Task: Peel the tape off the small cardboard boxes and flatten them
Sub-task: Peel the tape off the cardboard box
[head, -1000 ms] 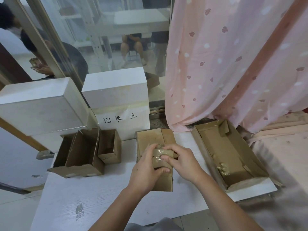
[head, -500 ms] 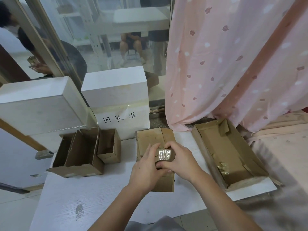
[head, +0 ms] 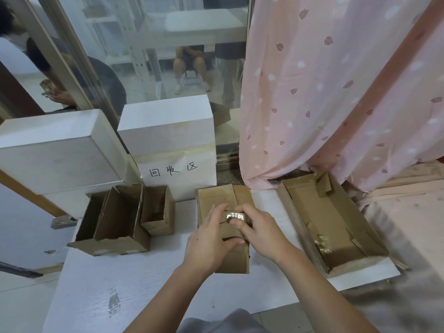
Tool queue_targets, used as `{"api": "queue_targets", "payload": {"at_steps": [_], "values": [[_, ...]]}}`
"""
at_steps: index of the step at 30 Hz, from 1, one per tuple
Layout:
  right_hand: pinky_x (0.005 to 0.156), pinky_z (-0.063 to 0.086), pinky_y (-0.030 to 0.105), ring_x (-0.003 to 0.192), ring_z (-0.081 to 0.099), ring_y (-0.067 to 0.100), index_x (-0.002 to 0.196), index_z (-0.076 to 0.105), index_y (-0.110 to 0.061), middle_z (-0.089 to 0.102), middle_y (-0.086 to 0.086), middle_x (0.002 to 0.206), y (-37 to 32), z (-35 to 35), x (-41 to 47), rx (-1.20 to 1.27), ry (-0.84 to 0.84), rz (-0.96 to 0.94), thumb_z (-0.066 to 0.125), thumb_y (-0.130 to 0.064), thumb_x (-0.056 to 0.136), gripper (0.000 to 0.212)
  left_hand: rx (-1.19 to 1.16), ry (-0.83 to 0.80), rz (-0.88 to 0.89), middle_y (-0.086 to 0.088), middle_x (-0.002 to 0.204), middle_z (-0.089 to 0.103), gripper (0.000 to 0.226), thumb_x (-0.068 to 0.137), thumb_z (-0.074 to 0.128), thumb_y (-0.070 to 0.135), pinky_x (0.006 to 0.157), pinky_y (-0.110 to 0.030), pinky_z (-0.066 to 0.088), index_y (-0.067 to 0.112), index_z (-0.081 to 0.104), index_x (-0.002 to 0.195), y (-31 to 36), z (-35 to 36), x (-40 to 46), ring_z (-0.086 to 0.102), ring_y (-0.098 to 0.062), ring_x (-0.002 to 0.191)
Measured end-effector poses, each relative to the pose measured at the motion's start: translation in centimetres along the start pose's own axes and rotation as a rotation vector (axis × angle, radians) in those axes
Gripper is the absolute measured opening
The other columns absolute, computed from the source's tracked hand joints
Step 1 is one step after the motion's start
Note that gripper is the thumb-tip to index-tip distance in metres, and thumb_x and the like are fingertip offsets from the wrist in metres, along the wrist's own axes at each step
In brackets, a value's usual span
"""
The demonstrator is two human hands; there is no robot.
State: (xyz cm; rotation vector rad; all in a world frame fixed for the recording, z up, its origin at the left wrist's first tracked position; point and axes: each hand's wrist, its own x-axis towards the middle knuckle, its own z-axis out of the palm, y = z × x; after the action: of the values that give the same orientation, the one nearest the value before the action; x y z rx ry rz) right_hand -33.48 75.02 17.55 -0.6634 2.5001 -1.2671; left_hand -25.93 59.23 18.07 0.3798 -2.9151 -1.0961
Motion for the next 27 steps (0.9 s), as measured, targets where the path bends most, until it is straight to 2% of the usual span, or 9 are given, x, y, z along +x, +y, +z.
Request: {"api": "queue_targets", "payload": {"at_steps": [4, 7, 9, 12, 15, 18, 23, 27], "values": [[0.079, 0.050, 0.027, 0.085, 0.060, 0.001, 0.129, 0.057, -0.038, 0.059, -0.021, 0.098, 0.37, -0.04, 0.02, 0.033, -0.058, -0.007, 0.061, -0.050, 0.097, 0.034, -0.029, 0.001, -0.010, 0.014, 0.155, 0.047, 0.091, 0.078, 0.084, 0.055, 0.097, -0.032, 0.045, 0.049, 0.029, 0.150, -0.26, -0.39, 0.24, 0.052, -0.014, 0.135], [0.090, 0.056, 0.033, 0.110, 0.062, 0.006, 0.133, 0.057, -0.042, 0.058, -0.023, 0.126, 0.49, -0.16, 0.14, 0.149, -0.124, 0.008, 0.075, -0.056, 0.083, 0.055, -0.027, -0.001, -0.013, 0.018, 0.143, 0.054, 0.083, 0.082, 0.081, 0.049, 0.090, -0.031, 0.045, 0.047, 0.031, 0.149, -0.33, -0.56, 0.22, 0.057, -0.013, 0.123], [0.096, 0.053, 0.032, 0.119, 0.058, 0.004, 0.135, 0.055, -0.044, 0.055, -0.026, 0.131, 0.62, -0.13, 0.32, 0.074, -0.108, -0.002, 0.079, -0.063, 0.074, 0.068, -0.008, 0.003, 0.003, 0.020, 0.136, 0.056, 0.075, 0.085, 0.076, 0.044, 0.087, -0.032, 0.045, 0.046, 0.032, 0.146, -0.37, -0.47, 0.22, 0.058, -0.012, 0.119], [0.084, 0.056, 0.027, 0.104, 0.061, 0.004, 0.124, 0.061, -0.043, 0.061, -0.024, 0.113, 0.44, -0.07, 0.41, 0.047, -0.017, 0.018, 0.082, -0.054, 0.074, 0.055, -0.016, 0.004, -0.002, 0.019, 0.135, 0.055, 0.077, 0.082, 0.080, 0.047, 0.090, -0.034, 0.046, 0.045, 0.034, 0.144, 0.01, -0.25, 0.31, 0.058, -0.015, 0.122], [0.073, 0.050, 0.023, 0.087, 0.060, -0.001, 0.115, 0.064, -0.041, 0.061, -0.024, 0.096, 0.38, 0.05, 0.36, -0.043, 0.078, 0.000, 0.076, -0.052, 0.083, 0.037, -0.010, 0.016, 0.015, 0.017, 0.148, 0.051, 0.082, 0.078, 0.083, 0.056, 0.100, -0.039, 0.046, 0.047, 0.034, 0.143, 0.13, 0.08, 0.54, 0.054, -0.013, 0.130], [0.069, 0.046, 0.021, 0.077, 0.057, -0.001, 0.114, 0.067, -0.036, 0.060, -0.023, 0.086, 0.37, 0.09, 0.26, -0.047, 0.104, -0.015, 0.068, -0.046, 0.093, 0.023, -0.013, 0.017, 0.030, 0.022, 0.146, 0.051, 0.080, 0.077, 0.083, 0.055, 0.099, -0.039, 0.047, 0.052, 0.034, 0.139, 0.07, 0.15, 0.71, 0.054, -0.010, 0.130], [0.078, 0.049, 0.024, 0.089, 0.061, 0.004, 0.118, 0.067, -0.029, 0.066, -0.018, 0.098, 0.19, 0.35, 0.18, -0.047, 0.126, -0.014, 0.061, -0.039, 0.100, 0.022, 0.005, 0.021, 0.041, 0.020, 0.152, 0.049, 0.076, 0.078, 0.082, 0.053, 0.097, -0.040, 0.048, 0.058, 0.032, 0.135, -0.06, 0.18, 1.04, 0.050, -0.012, 0.138], [0.084, 0.051, 0.027, 0.097, 0.063, 0.006, 0.120, 0.067, -0.031, 0.069, -0.016, 0.108, 0.15, 0.77, 0.17, -0.045, 0.135, -0.008, 0.057, -0.039, 0.102, 0.022, 0.016, 0.014, 0.097, 0.024, 0.153, 0.043, 0.072, 0.079, 0.071, 0.056, 0.093, -0.036, 0.046, 0.055, 0.029, 0.138, -0.08, 0.25, 0.90, 0.044, -0.009, 0.143]]}}
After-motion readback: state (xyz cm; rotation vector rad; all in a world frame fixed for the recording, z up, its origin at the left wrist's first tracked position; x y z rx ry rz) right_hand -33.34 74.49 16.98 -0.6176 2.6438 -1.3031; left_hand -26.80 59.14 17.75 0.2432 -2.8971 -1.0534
